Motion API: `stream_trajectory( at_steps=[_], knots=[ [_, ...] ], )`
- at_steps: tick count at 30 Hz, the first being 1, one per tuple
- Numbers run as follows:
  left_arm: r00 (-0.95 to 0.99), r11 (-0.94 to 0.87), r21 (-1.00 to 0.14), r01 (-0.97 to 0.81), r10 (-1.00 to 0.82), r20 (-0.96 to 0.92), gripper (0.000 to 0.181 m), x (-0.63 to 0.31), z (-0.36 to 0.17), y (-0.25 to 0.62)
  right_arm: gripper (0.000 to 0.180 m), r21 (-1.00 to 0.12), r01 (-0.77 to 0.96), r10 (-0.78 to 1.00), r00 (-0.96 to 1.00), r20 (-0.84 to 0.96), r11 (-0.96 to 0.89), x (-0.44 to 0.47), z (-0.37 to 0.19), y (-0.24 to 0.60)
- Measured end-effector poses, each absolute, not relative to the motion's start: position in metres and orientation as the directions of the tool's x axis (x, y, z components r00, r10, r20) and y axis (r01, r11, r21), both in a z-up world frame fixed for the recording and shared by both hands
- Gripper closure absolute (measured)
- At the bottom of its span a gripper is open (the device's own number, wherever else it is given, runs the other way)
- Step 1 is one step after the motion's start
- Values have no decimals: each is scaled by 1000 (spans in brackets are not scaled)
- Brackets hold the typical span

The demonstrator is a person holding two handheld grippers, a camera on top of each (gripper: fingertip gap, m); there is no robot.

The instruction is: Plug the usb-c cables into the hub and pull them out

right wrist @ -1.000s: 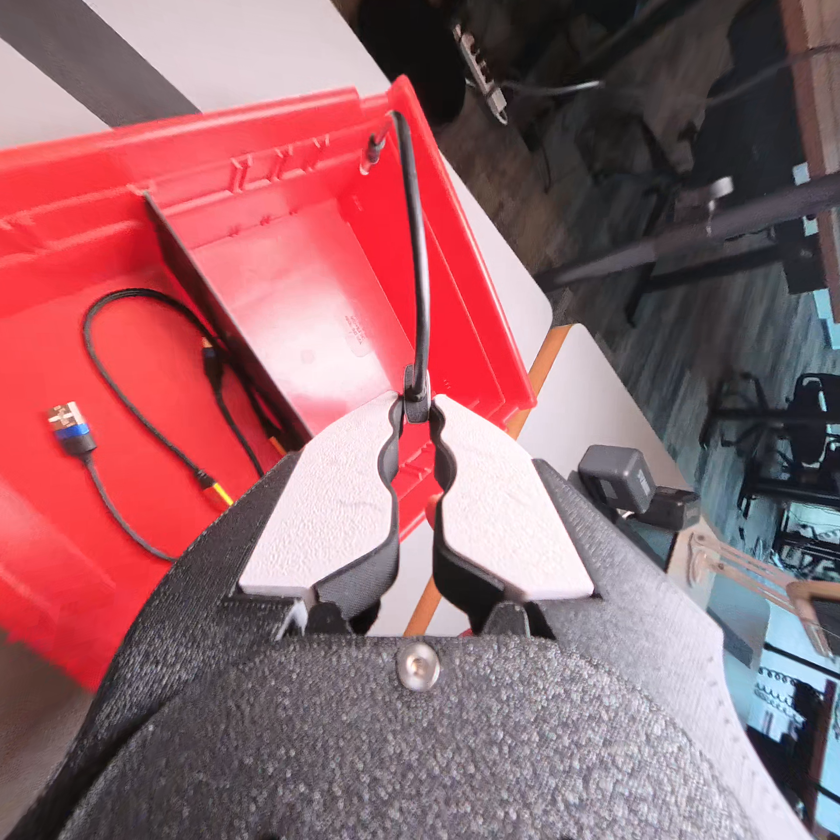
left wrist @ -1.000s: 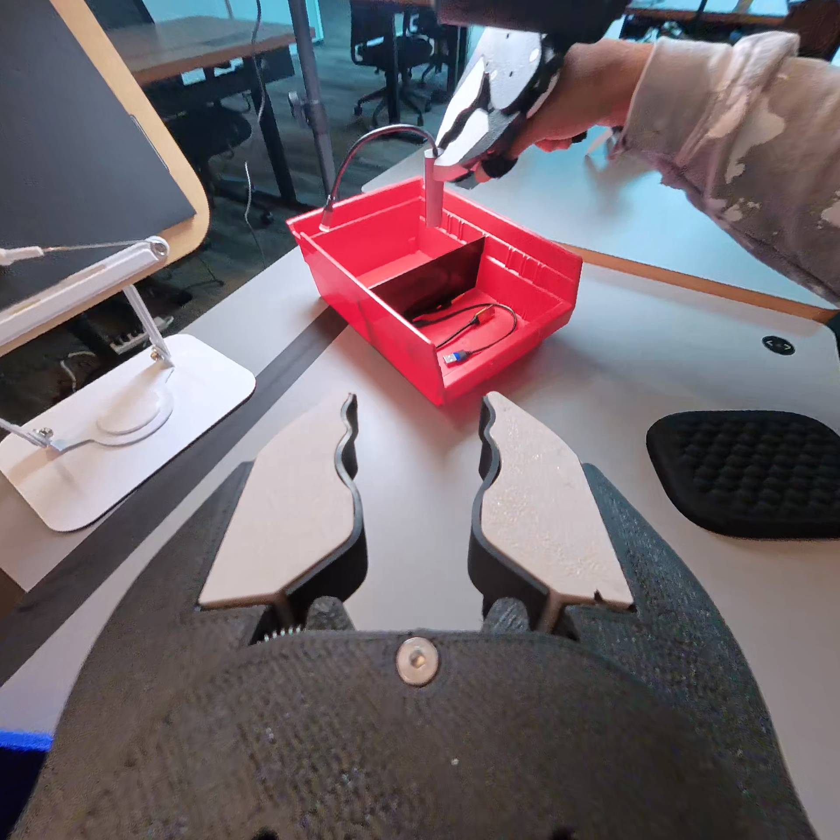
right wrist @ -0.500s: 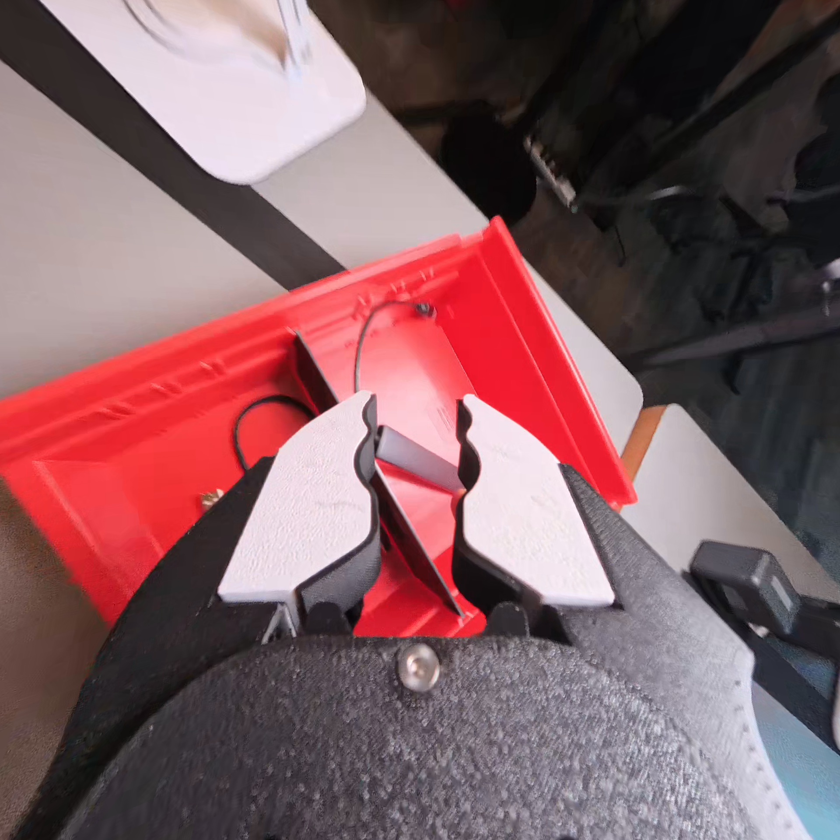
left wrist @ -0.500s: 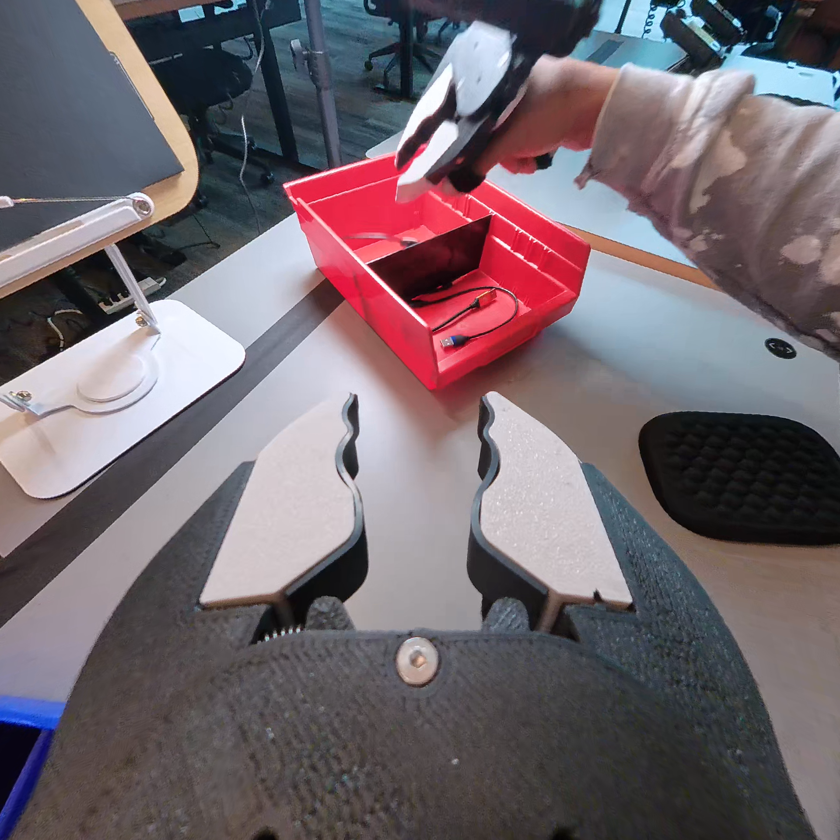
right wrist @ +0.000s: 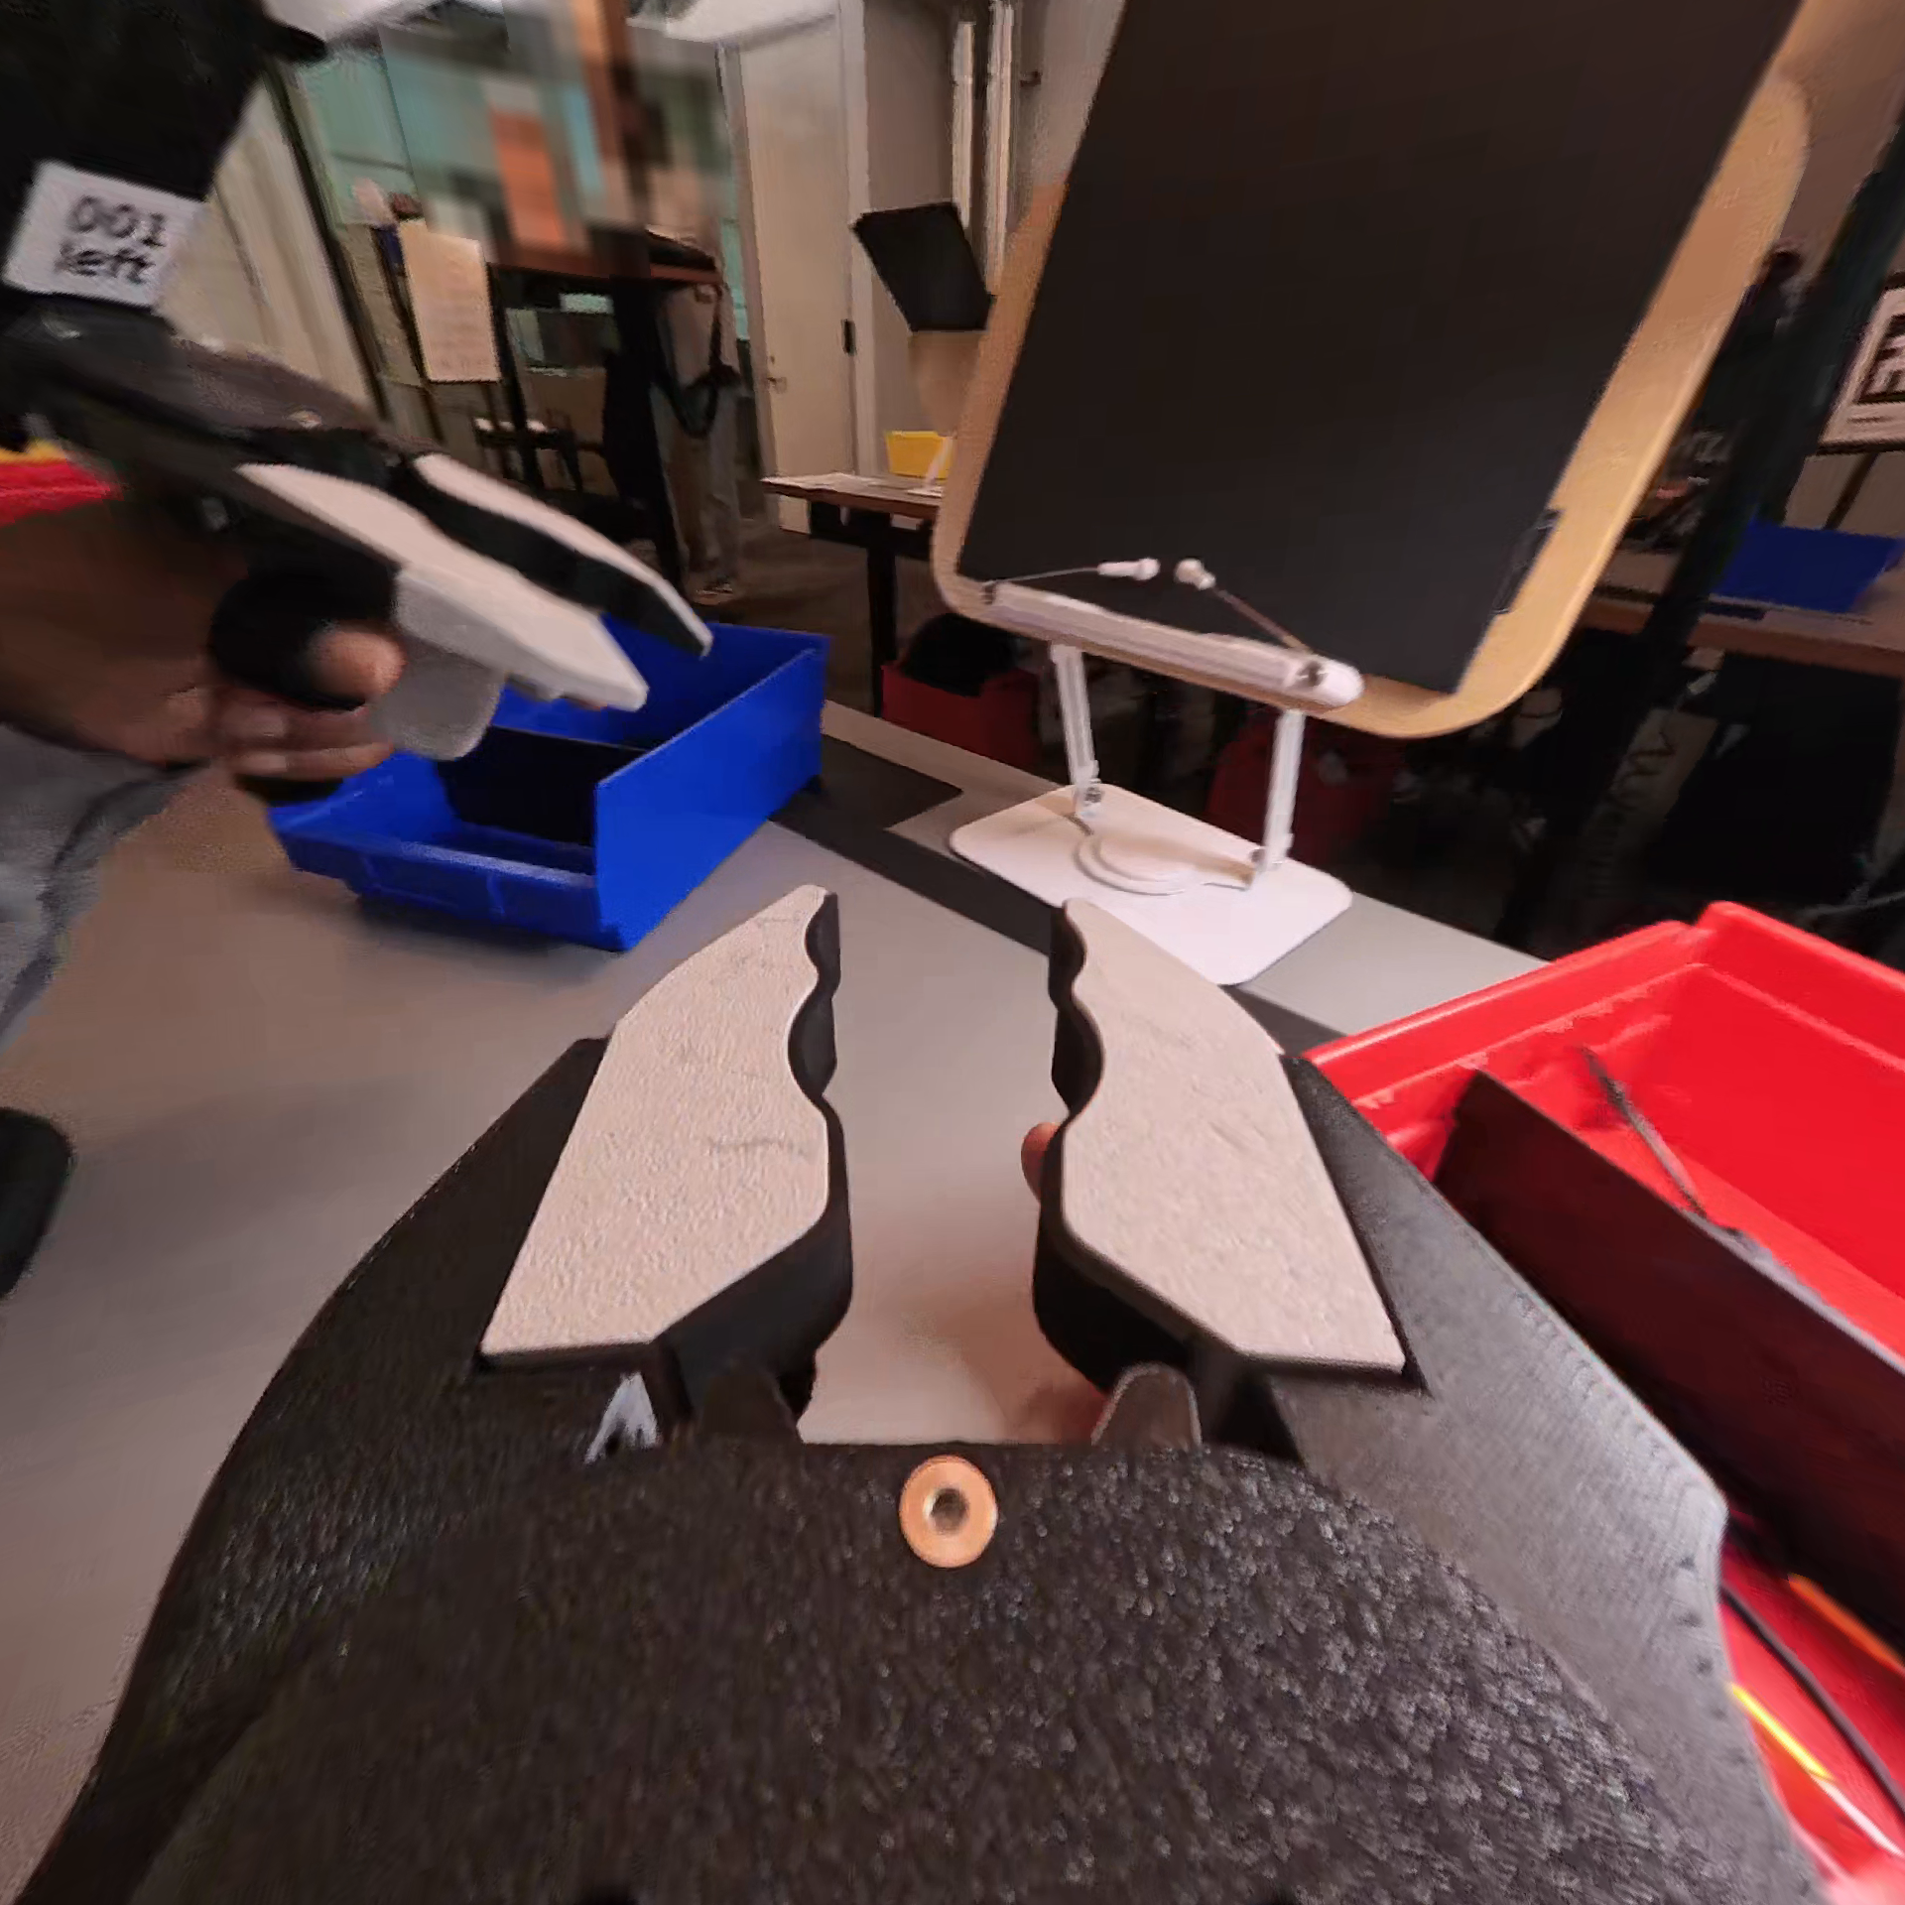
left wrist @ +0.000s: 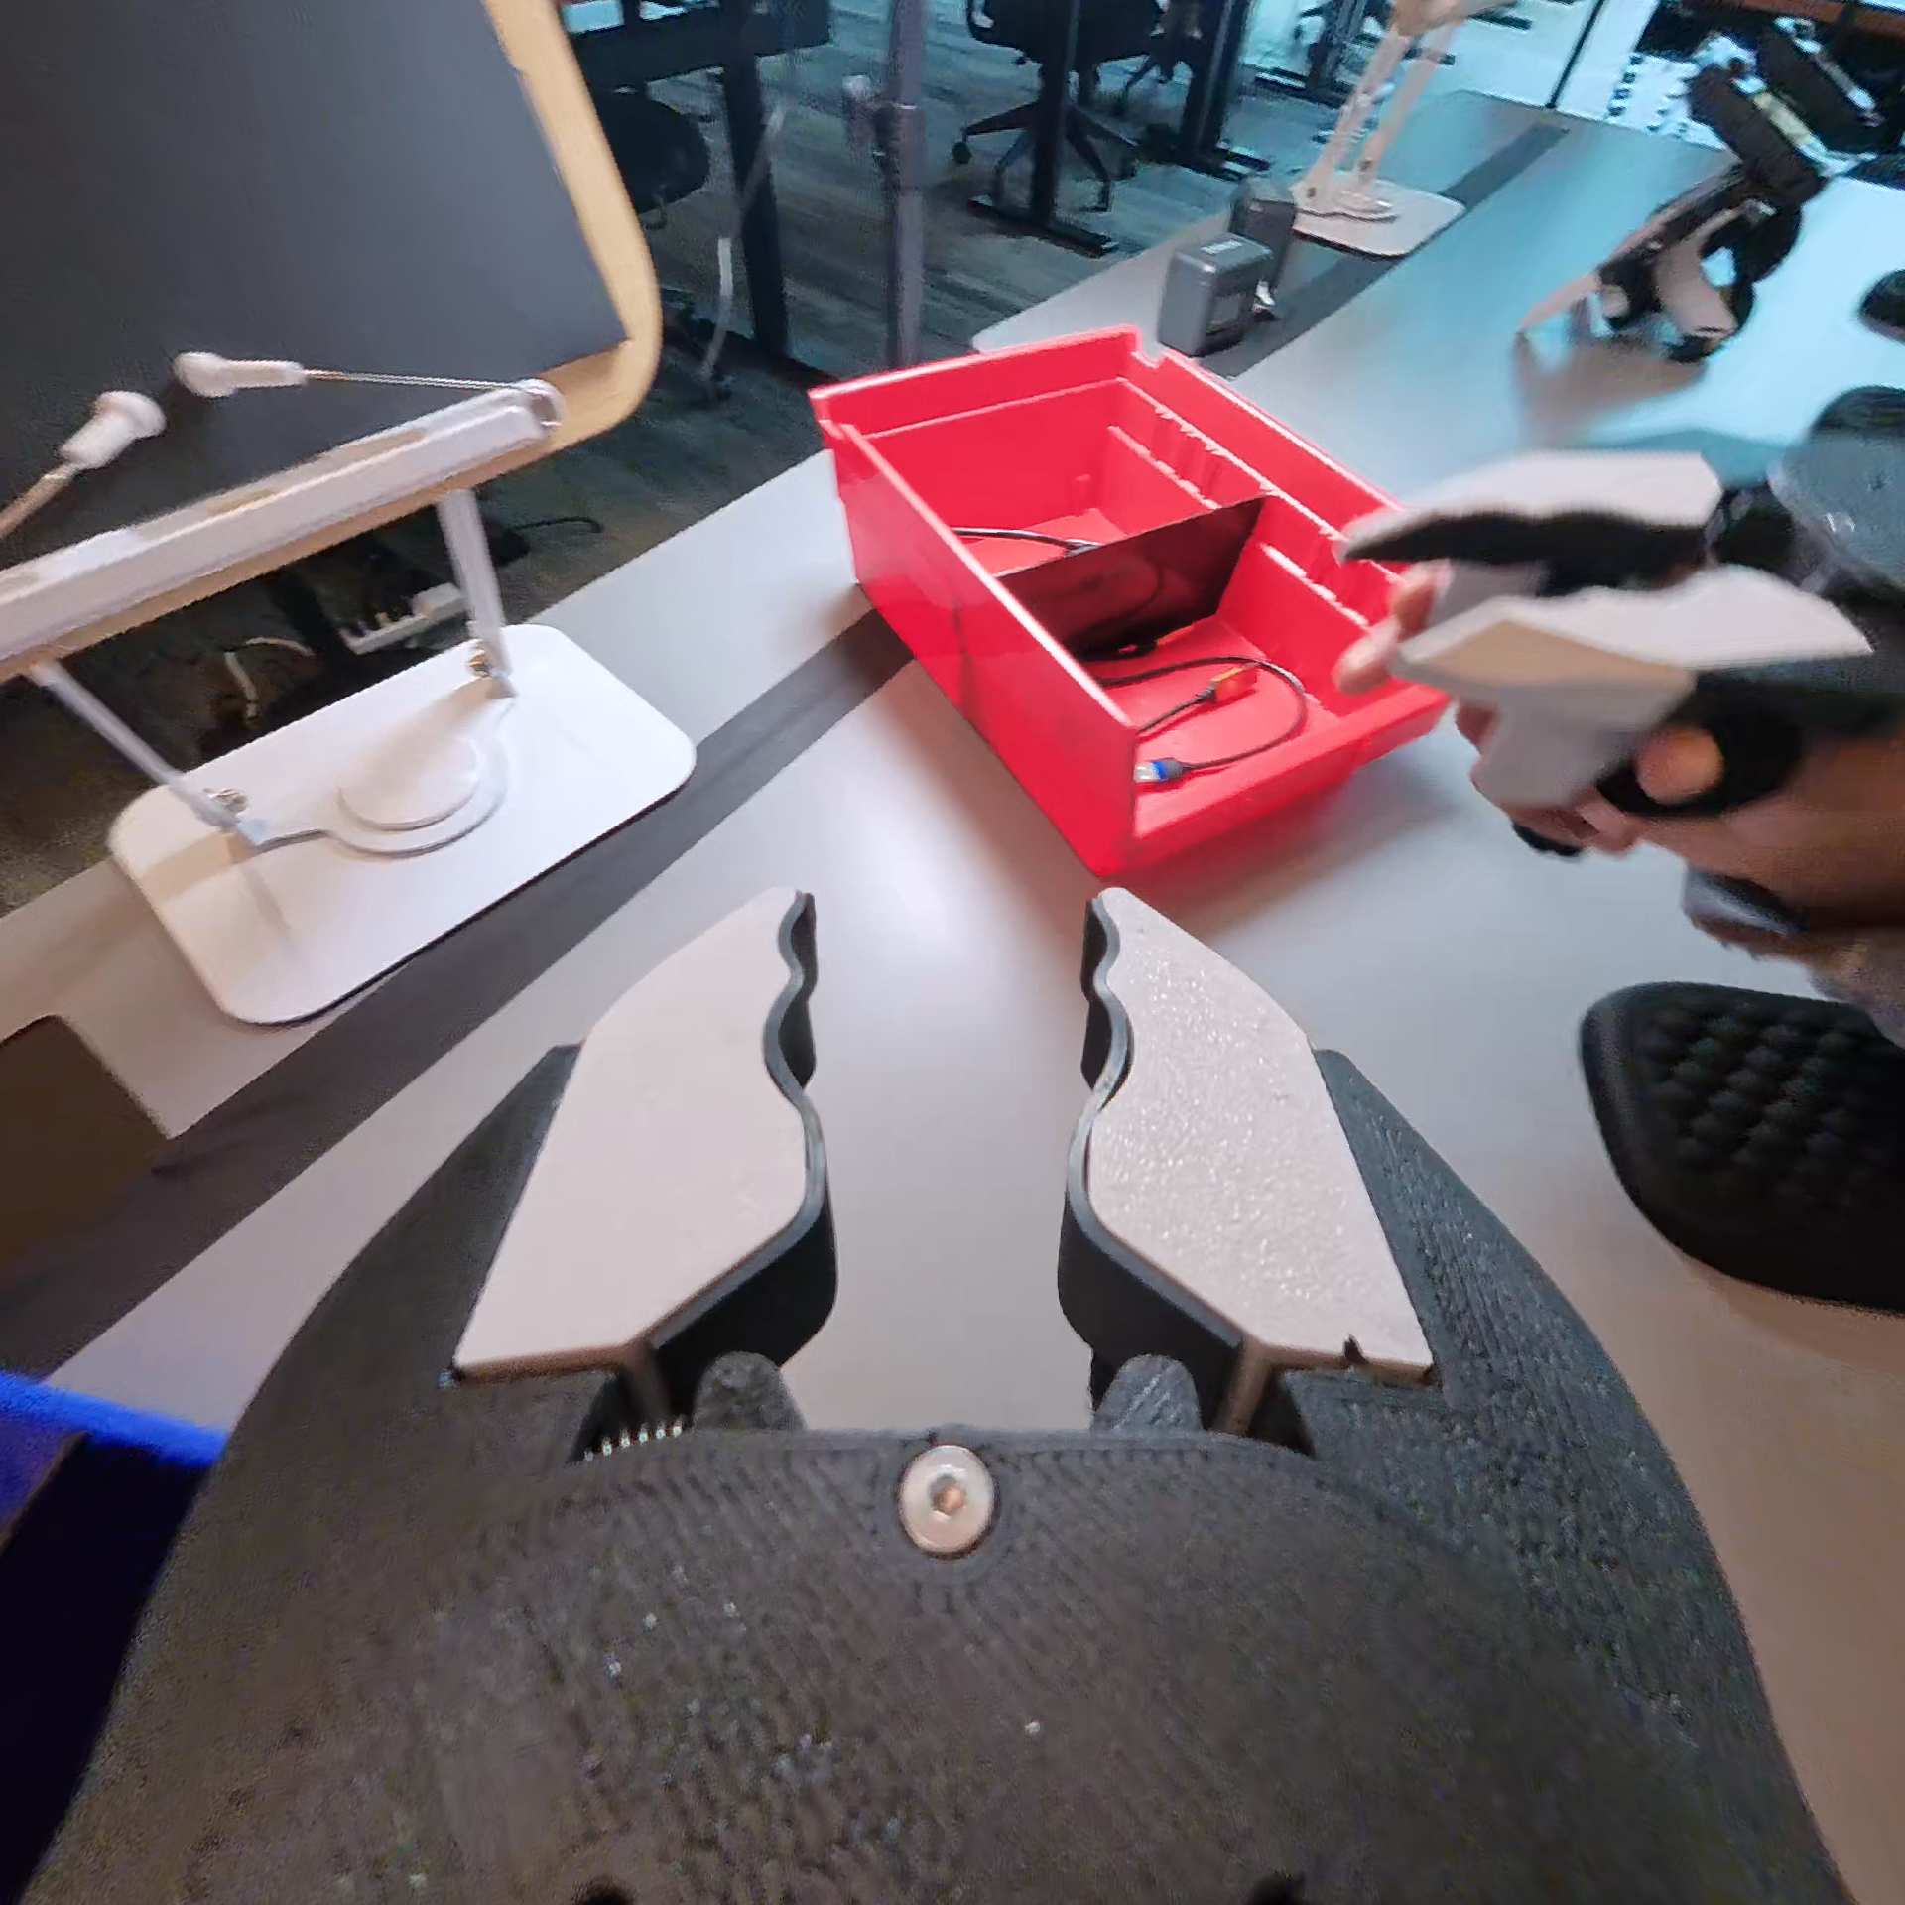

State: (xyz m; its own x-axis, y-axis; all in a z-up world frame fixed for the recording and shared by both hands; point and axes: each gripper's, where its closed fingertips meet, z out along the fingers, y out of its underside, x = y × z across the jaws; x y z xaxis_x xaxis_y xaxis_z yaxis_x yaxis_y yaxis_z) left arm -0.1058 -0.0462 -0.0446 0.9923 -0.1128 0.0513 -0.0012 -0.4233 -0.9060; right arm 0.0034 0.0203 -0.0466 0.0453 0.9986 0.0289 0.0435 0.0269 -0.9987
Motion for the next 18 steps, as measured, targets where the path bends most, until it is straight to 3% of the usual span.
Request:
stream_trajectory(
  at_steps=[1, 6, 12, 18],
  knots=[
    [995, -419, -908, 9, -89, 51, 131, -117, -43, -49, 141, -999, 45, 1000, 10, 18, 18, 1, -54, 12],
    [991, -405, -911, 74, 130, 23, 132, -200, -40, -79, 138, -992, 121, 998, -68, 14, 22, -9, -89, -3],
    [887, -473, -856, 209, 460, -37, 132, -308, -73, -139, 138, -985, 166, 994, -103, 23, 40, -8, -112, -13],
    [822, -580, -728, 366, 569, -40, 132, -378, -116, -163, 139, -985, 162, 989, -145, 41, 64, -11, -113, -25]
  ],
)
